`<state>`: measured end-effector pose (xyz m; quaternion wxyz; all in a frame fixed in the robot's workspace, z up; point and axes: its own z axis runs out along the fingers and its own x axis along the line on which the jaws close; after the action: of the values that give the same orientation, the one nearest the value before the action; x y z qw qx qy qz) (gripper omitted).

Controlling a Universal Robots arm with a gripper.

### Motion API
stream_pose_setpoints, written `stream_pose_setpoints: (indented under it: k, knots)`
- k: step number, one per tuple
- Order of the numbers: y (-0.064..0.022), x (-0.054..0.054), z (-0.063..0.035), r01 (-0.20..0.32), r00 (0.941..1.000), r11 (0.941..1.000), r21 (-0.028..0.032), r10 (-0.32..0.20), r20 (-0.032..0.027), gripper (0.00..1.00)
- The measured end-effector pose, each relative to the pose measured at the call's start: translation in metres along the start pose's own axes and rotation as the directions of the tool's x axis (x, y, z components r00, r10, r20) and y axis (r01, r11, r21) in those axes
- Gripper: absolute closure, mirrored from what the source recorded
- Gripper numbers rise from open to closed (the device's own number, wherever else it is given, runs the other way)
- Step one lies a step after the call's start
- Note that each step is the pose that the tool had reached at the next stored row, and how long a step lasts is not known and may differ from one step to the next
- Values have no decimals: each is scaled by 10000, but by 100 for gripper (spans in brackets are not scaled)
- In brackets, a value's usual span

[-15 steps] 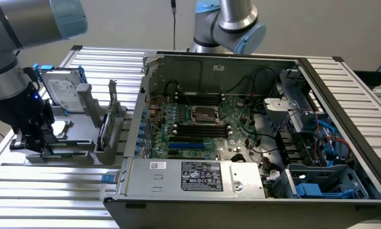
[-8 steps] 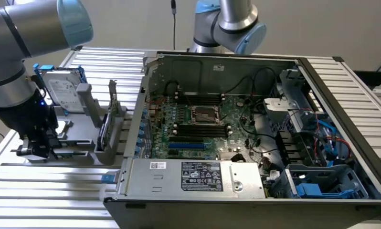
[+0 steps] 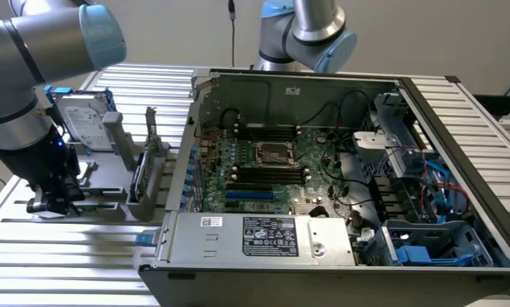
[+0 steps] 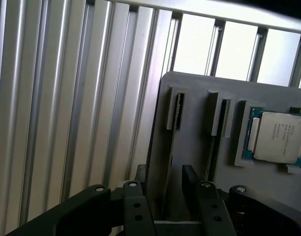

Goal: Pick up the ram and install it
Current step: 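Pick up the ram and move it above insertion slot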

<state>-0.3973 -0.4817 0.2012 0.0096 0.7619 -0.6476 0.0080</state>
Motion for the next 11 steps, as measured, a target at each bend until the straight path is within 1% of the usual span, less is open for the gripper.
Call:
stream_pose_setpoints:
  k: [1,4,6,7,8,11]
  knots:
    - [-1,0,6,1,10000,10000,7,-1,37,58]
    - [0,-1,18,0,9998,10000,30,0,196,58]
    - [0,-1,25,0,9996,10000,25,0,287,58]
    - [0,-1,28,0,9995,10000,6,0,309,58]
    - [0,0,31,1,9995,10000,-29,0,318,58]
    - [1,1,44,4,9994,9999,-154,1,339,58]
